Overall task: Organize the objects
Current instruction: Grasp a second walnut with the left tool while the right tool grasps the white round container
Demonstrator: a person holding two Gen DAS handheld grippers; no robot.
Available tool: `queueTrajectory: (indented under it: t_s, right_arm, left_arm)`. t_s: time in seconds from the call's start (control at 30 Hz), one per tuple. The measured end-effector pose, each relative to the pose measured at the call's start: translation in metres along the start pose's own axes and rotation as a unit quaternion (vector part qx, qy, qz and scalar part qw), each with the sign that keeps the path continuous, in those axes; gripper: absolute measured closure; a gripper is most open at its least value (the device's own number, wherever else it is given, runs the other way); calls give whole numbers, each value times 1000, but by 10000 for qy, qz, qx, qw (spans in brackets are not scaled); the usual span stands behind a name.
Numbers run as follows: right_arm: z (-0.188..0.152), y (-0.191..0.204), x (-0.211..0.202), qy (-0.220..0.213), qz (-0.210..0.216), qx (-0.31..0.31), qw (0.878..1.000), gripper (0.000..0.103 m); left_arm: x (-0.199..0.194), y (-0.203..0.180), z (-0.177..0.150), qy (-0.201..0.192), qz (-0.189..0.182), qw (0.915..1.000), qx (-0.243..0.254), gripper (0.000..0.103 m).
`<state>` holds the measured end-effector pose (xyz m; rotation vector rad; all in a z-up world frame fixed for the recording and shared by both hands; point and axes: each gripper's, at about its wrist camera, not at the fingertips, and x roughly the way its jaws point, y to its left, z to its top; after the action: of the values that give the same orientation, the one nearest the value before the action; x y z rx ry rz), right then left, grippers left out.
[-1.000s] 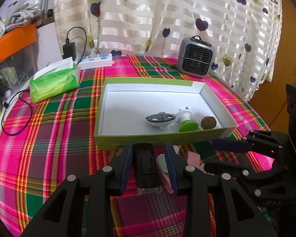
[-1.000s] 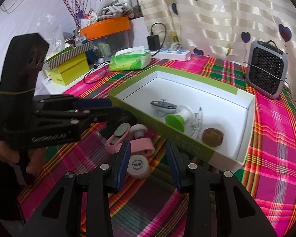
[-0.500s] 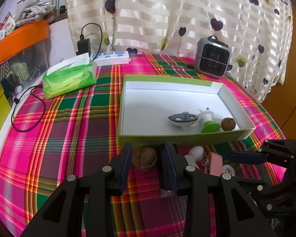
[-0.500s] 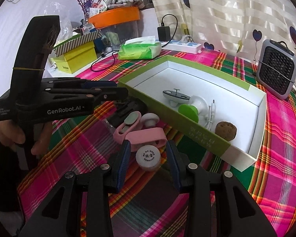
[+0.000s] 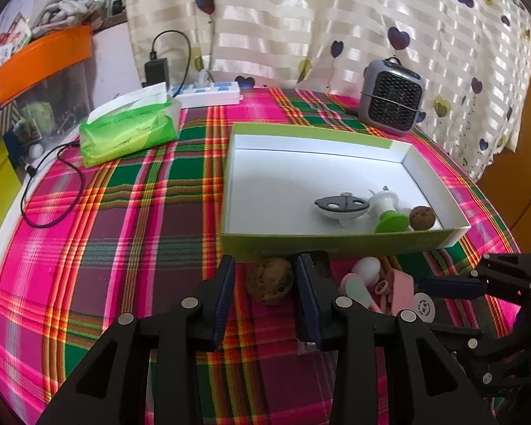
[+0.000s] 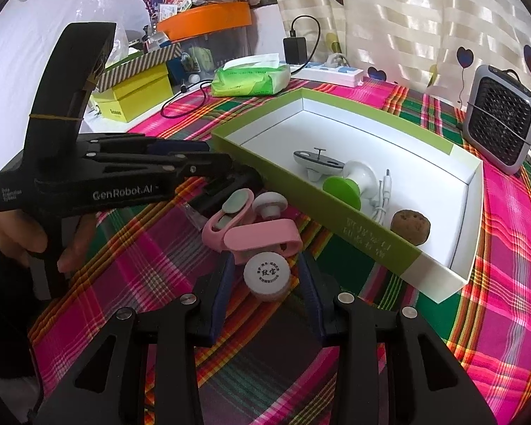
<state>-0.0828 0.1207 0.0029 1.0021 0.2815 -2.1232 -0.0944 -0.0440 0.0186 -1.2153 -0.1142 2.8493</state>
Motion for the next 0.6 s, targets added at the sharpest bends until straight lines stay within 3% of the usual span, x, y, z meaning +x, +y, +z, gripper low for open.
queueTrajectory:
  t_s: [0.23,0.47,0.6]
  right_arm:
    - [-2,1,3,104,-55,-25,9999,64]
    - [-1,0,4,143,-131,-8,9998,73]
    - [-1,-1,3,124,-151,13,9998,73]
  left_arm:
    - [9,-5,-4,206,-138,9997,91,69]
    - [14,-5,-6,280,-155,9994,104,69]
    - [13,-6,-6,271,-182,9994,106,75]
